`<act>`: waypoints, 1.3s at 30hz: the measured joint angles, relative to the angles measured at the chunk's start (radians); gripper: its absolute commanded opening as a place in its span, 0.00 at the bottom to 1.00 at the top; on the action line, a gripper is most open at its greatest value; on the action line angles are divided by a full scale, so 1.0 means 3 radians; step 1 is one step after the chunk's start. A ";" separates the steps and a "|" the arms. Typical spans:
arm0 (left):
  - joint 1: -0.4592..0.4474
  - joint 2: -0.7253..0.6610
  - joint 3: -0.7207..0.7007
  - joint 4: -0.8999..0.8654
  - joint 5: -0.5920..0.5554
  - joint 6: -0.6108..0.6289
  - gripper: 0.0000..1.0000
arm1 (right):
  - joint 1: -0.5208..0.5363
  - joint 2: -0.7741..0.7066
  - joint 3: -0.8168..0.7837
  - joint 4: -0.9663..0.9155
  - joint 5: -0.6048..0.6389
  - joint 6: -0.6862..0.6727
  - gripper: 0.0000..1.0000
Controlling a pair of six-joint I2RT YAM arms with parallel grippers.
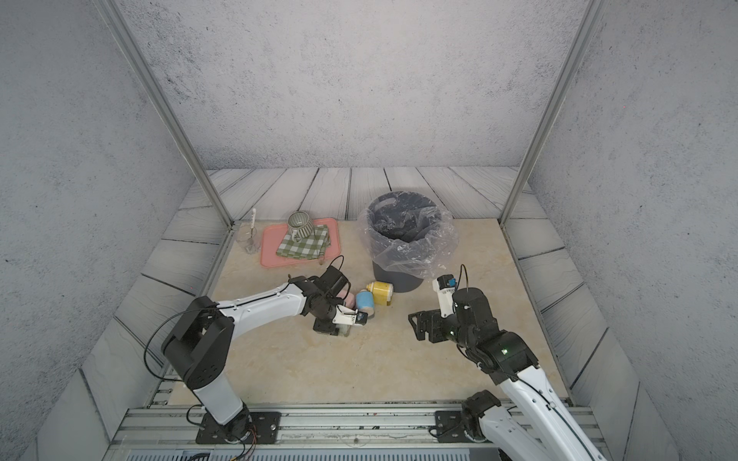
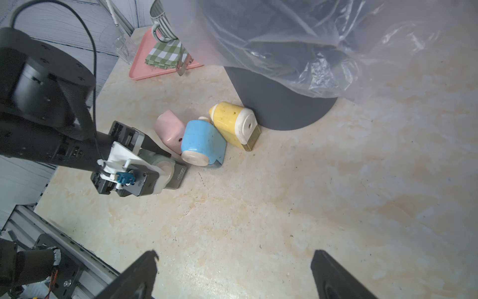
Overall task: Take out the pencil sharpener tray and clean the shavings
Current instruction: Pick up the pencil sharpener from the center of the board.
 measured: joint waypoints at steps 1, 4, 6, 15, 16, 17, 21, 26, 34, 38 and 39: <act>-0.0005 0.0000 0.0008 -0.0023 0.0001 0.0000 0.00 | 0.0000 0.0001 -0.0003 0.0000 -0.0003 0.0003 0.94; -0.0019 0.0000 0.0076 -0.0262 0.0023 -0.0003 0.00 | 0.0000 0.0006 -0.0003 0.0028 -0.0093 -0.0036 0.94; -0.0023 -0.0003 0.0205 -0.0535 0.0094 -0.0033 0.00 | 0.0000 0.0008 -0.0003 0.0083 -0.0225 -0.0107 0.95; -0.0020 -0.0624 0.0554 -0.1357 0.0524 -0.0187 0.00 | 0.0003 0.0429 0.0576 0.0120 -0.0640 -0.0387 0.99; -0.0009 -0.0703 0.0566 -0.1419 0.0551 -0.0193 0.00 | 0.0003 0.0530 0.0692 0.0128 -0.0683 -0.0408 0.99; 0.0010 -0.0795 0.0584 -0.1494 0.0598 -0.0195 0.00 | 0.0003 0.0623 0.0776 0.0154 -0.0738 -0.0430 0.99; 0.0177 -0.1057 0.0706 -0.1747 0.0757 -0.0189 0.00 | 0.0005 0.0837 0.0949 0.0226 -0.1160 -0.0479 0.91; 0.0336 -0.1185 0.1049 -0.2056 0.0888 -0.0148 0.00 | 0.0188 0.0999 0.1062 0.0312 -0.1638 -0.0599 0.88; 0.0434 -0.1358 0.1414 -0.2462 0.1380 -0.0128 0.00 | 0.1105 0.0740 0.0514 0.0885 -0.1450 -0.0910 0.93; 0.0434 -0.1382 0.1509 -0.2645 0.1619 -0.0135 0.00 | 0.1534 0.0731 0.0188 0.1333 -0.1058 -0.1147 0.90; 0.0434 -0.1387 0.1508 -0.2675 0.1673 -0.0141 0.00 | 0.1562 0.0758 0.0149 0.1427 -0.0992 -0.1186 0.89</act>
